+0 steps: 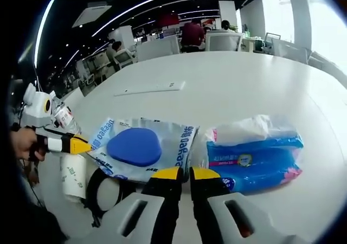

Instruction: Arrange the tabletop items into an orderly group along one side of the table until the central work area is clear of visible clutter.

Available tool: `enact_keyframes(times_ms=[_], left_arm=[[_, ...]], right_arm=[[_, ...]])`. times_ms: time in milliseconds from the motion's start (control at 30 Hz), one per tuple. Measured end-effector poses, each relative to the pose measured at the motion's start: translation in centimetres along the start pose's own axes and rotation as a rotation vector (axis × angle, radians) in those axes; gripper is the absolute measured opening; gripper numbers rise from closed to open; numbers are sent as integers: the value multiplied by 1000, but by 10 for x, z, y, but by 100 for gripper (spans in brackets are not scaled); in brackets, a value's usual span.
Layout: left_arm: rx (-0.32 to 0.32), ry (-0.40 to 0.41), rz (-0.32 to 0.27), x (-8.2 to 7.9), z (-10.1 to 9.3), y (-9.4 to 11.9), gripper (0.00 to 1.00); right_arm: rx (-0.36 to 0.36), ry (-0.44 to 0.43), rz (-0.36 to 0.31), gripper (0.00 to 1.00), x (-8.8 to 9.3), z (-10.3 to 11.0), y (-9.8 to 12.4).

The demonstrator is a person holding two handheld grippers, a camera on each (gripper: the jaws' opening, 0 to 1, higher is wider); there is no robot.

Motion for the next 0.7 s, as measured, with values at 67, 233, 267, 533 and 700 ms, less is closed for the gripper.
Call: enact_keyframes(times_ms=[67,233,267,533,700], left_arm=[[2,9,0,0,0,0,8],[3,4,-9,-2,0,3,11],[6,5,-13,-3,0,4,12],[11,-12,-31,-7,-4,12,16],[20,-26,-42,-7,-10,19,19]], right_arm=[[5,2,2,3,1,0,0],[15,-9,-10,5,0,2,5],[17,-13,-16,5,-1,1,6],[31,-8,-46,8,-6,2,18],[32,-15,-66,9,-7,3,26]])
Point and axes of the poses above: the point that each gripper's makers call its tool centre point, and the gripper's own axes: y roughly backward along the fingers, z roughly to its left, x roughly out of its underside, the point moved 6 cm from there along y, roughly backward along the fingers, and after that the axes turned 3 degrees about x, right-handed, at the moved point
